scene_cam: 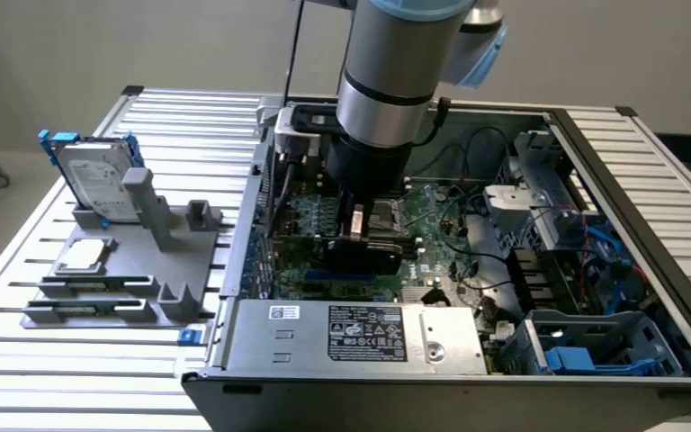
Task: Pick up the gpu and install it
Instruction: 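Insert the gpu into the slot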
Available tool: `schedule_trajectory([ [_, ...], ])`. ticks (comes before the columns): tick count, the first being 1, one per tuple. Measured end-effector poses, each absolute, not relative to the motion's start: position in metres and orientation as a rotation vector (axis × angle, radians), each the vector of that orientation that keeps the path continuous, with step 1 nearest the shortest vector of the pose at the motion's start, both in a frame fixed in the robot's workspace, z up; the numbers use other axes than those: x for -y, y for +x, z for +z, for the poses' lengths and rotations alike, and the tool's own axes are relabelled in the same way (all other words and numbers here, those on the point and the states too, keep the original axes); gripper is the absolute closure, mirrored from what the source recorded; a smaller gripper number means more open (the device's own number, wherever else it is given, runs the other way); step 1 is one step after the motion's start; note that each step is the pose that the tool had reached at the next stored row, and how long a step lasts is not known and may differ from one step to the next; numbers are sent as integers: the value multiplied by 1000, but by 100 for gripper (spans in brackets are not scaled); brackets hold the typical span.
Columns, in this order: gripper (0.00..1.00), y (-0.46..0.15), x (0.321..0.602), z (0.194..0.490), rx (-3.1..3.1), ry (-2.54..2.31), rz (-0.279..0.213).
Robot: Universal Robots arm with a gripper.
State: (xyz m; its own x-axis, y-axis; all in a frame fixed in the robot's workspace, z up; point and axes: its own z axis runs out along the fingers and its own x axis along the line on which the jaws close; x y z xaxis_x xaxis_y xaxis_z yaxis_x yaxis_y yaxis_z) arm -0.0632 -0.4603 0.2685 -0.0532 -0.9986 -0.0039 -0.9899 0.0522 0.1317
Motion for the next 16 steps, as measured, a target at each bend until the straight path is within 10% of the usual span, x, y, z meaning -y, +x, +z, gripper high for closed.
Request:
schedule_trajectory([
  [16, 74, -63, 460, 269, 2202, 2077, -180],
])
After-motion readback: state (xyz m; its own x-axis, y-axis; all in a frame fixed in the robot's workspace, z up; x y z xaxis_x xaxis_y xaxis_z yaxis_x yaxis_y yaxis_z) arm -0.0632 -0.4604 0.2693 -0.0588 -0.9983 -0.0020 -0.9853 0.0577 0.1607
